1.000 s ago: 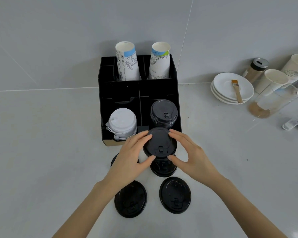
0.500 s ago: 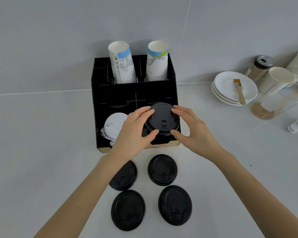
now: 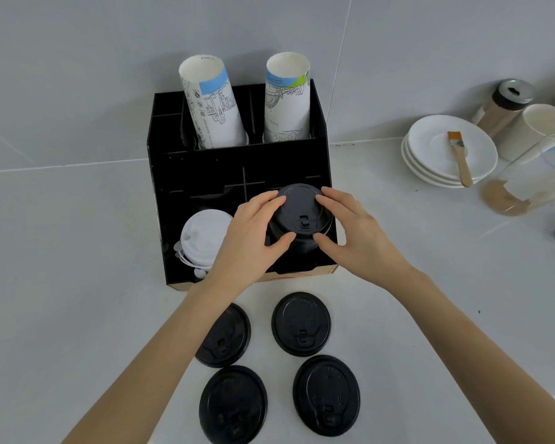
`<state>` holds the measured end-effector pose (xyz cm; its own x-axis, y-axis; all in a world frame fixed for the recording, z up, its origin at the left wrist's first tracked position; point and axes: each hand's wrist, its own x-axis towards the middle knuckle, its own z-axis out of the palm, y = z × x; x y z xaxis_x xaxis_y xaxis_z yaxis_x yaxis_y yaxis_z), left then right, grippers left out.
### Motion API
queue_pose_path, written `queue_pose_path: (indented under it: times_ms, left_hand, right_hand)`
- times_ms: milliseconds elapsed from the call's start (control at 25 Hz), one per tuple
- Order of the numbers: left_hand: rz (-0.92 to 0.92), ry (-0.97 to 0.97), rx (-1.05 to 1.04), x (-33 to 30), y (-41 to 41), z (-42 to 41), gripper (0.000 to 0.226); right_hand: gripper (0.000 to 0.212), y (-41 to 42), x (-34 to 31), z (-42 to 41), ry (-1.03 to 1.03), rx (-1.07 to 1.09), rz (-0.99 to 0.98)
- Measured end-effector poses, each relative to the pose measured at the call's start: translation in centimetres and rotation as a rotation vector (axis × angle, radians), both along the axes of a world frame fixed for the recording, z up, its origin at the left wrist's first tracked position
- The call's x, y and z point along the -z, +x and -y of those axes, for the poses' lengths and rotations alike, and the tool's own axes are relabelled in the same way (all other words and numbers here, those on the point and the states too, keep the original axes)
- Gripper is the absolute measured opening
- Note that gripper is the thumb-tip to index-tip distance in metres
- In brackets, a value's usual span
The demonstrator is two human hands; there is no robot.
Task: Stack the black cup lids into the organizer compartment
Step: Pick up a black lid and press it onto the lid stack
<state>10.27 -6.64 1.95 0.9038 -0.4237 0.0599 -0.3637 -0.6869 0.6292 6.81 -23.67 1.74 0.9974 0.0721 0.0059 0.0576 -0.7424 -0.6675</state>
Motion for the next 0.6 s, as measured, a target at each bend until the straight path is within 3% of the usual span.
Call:
queue_pose_path:
  times_ms: [600]
  left_hand:
    - [-0.044, 0.055, -0.01, 1.1, 0.1, 0.4, 0.054]
  right_hand:
    - [0.054, -0.1, 1.5, -1.0, -0.13, 0.029, 0.018]
